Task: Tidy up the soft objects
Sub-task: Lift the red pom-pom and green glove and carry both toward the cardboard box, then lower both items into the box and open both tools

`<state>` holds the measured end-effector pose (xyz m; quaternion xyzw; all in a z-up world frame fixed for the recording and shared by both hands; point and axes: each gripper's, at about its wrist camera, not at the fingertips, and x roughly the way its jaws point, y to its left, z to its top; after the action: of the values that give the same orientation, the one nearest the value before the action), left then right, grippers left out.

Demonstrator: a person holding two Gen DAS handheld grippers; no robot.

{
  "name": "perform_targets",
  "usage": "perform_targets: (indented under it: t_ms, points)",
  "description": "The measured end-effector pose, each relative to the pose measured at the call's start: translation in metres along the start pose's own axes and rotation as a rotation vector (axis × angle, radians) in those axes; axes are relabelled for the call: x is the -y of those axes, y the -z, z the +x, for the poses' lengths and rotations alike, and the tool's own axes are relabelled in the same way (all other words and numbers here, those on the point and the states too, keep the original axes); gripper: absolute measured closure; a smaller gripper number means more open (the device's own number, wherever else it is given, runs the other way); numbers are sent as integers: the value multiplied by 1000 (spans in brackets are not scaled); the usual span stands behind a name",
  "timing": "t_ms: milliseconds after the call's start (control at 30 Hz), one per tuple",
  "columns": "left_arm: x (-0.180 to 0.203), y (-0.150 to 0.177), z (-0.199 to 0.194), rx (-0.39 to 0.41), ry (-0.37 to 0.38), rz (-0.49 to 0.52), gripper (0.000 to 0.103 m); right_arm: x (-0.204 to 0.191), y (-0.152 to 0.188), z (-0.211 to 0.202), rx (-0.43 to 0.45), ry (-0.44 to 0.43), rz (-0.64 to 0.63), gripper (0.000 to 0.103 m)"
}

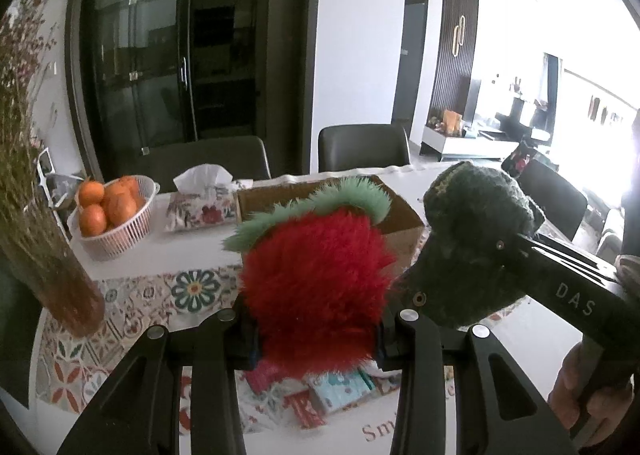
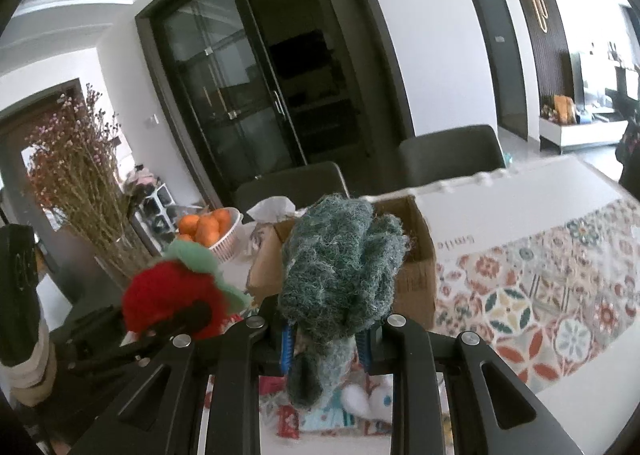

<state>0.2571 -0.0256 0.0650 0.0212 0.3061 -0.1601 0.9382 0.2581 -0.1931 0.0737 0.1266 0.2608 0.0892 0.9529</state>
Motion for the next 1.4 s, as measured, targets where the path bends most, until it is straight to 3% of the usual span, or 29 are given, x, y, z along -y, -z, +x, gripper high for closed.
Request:
perform_targets:
  t_ms: [367, 633, 967, 1400]
  points:
    - [-10, -39, 25, -2, -3, 17, 64, -7, -44, 21, 23, 0, -68, 78]
    - [-18, -66, 48, -34, 13, 27, 64, -7, -74, 47, -15, -7, -97, 78]
    - [-24, -87, 95, -120, 33, 27, 64, 9, -89, 103, -139, -21, -79, 78]
    - [-32, -84, 166, -277, 33, 6, 63, 41, -81, 184, -350, -35, -15, 77]
